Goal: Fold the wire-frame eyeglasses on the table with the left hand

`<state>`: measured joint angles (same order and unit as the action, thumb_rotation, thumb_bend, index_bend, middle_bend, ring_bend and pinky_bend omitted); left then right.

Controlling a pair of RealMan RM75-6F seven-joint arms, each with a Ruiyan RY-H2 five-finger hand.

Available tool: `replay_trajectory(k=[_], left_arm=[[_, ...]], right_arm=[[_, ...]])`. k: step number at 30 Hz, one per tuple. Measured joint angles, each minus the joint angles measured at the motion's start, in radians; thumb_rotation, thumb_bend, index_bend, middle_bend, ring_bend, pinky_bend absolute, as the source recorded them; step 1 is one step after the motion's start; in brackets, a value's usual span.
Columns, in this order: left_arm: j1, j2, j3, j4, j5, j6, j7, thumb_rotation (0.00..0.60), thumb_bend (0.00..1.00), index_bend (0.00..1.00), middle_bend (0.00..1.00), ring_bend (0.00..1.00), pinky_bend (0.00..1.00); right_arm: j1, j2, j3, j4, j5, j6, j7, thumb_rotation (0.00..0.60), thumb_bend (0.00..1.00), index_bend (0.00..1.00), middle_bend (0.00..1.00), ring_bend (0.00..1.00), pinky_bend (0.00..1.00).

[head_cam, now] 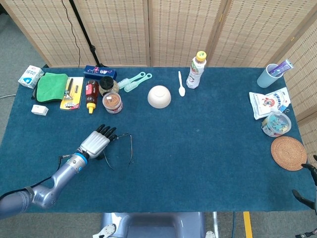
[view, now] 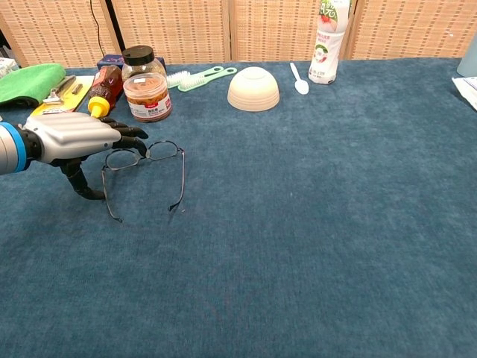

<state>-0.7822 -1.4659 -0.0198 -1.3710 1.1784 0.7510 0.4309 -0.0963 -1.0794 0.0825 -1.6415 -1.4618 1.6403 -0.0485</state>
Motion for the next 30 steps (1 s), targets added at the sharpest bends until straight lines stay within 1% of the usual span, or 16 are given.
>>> replay_trajectory(k=[4,15,23,30], left_arm=[[0.002,0.001,0.003,-0.004,0.001,0.005,-0.002,0.56,0.23,0.31,0.0,0.0,0.0],[0.028,0.032,0.03,-0.049,0.043,0.04,-0.025,0.559,0.23,0.38,0.0,0.0,0.0],[0.052,0.059,0.047,-0.083,0.078,0.074,-0.044,0.56,0.23,0.38,0.0,0.0,0.0],[0.061,0.063,0.05,-0.086,0.083,0.081,-0.053,0.559,0.23,0.39,0.0,0.0,0.0]], right_arm=[[0.001,0.002,0.001,-0.003,-0.002,0.0,-0.001,0.6,0.01,0.28,0.1,0.16,0.25],[0.006,0.0,0.001,-0.002,-0.001,-0.01,0.0,0.6,0.01,0.29,0.1,0.16,0.25],[0.007,-0.001,0.001,0.0,-0.001,-0.013,0.002,0.6,0.01,0.29,0.1,0.16,0.25],[0.004,0.0,0.0,-0.003,-0.002,-0.009,0.002,0.6,0.01,0.29,0.1,0.16,0.25]])
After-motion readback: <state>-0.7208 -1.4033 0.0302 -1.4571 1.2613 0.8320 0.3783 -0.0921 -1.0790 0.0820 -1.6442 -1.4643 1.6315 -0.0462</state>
